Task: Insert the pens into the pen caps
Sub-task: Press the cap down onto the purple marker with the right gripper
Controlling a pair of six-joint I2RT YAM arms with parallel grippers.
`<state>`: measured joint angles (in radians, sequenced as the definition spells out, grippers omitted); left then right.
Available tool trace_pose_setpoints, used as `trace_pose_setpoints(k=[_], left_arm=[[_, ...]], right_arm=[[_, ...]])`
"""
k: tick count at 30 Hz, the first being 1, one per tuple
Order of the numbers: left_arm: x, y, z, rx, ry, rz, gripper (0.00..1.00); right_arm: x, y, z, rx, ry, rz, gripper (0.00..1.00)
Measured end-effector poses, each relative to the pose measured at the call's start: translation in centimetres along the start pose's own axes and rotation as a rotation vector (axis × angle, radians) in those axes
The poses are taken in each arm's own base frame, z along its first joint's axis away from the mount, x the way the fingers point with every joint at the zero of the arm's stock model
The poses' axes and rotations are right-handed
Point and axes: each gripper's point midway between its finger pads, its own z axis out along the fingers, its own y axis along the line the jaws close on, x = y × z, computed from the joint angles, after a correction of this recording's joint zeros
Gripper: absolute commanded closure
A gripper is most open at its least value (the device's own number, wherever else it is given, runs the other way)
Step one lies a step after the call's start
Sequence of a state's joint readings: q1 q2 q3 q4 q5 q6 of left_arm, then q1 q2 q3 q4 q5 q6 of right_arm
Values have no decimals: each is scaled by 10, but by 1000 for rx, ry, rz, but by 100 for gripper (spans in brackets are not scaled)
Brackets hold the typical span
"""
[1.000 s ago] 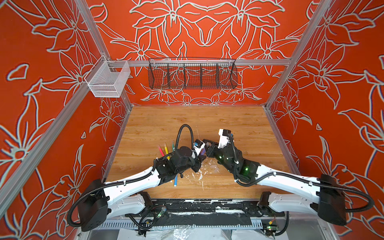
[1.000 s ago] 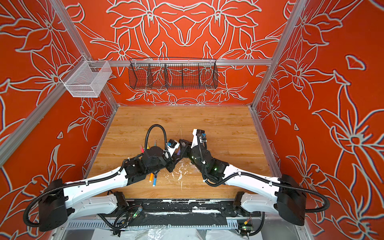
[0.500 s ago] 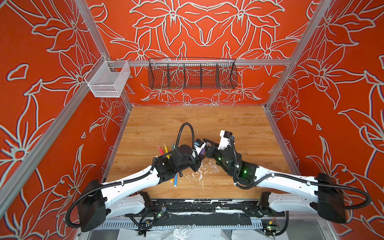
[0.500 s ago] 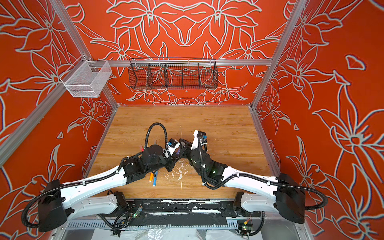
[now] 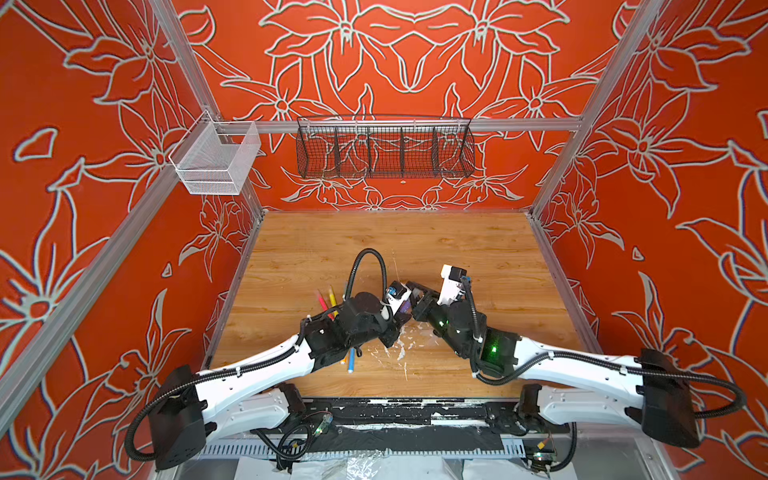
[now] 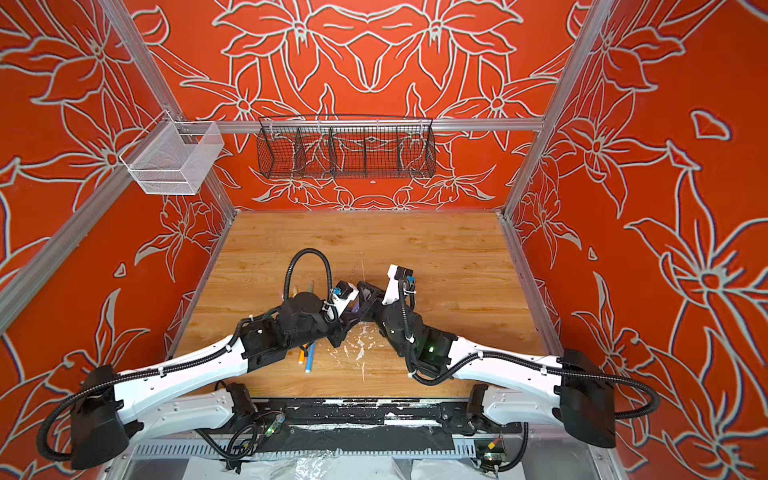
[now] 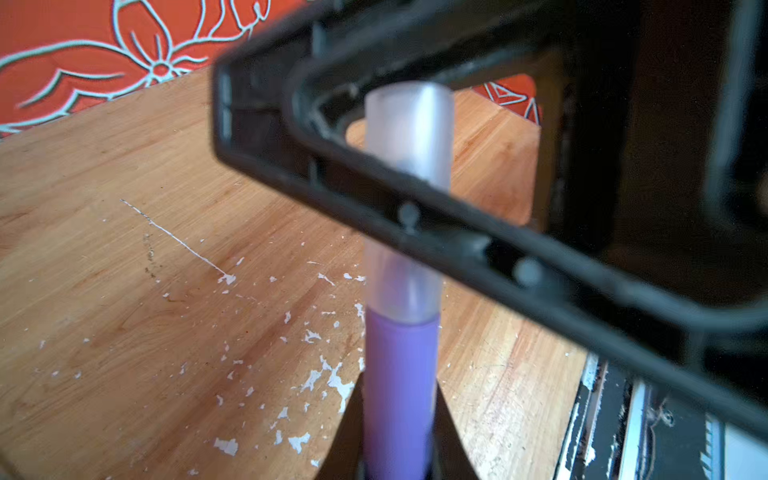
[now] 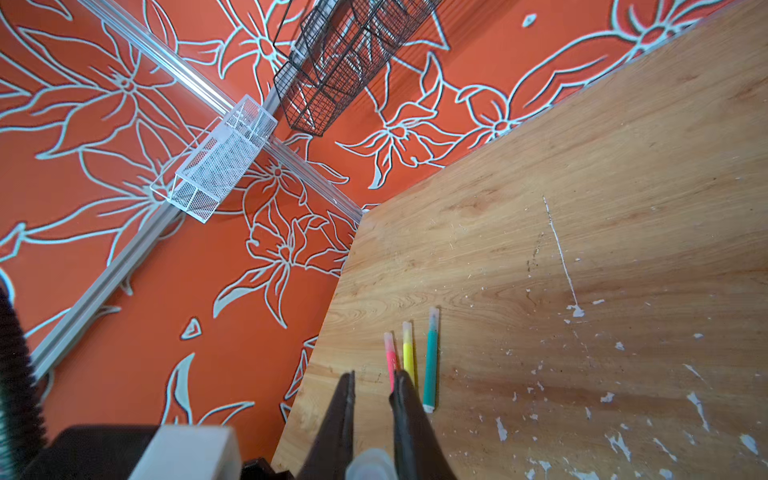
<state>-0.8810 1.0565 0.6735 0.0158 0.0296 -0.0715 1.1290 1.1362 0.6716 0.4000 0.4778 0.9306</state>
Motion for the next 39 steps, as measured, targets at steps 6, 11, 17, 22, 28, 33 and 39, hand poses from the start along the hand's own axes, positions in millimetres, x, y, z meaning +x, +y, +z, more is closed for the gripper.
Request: trace_pose_setpoints(k=[6,11,17,22,28,33,39], left_arm=[[11,-7,-9,55,-57,-25,100],[10,-12,-16,90,-98,-37,100],[12,-13,-19,102,-131,-48,100],[11,-8,-18,64,-123,-54,100],[-3,3,-11,-14,-67,-51,100],[-18,8,-8,-38,-57,-27,100],[-37,7,-15,-43,-73,13,100]], right_arm=[[14,6,-5,-36,78,-21,100],[16,15,-9,-73,118,-28,100],[20,19,-10,-90,147,-48,100],[23,18,-6,-80,146,-56,100],[10,13,5,-50,62,-40,100],[-4,15,8,-40,0,-40,100],[-16,26,6,-69,-38,-26,100]])
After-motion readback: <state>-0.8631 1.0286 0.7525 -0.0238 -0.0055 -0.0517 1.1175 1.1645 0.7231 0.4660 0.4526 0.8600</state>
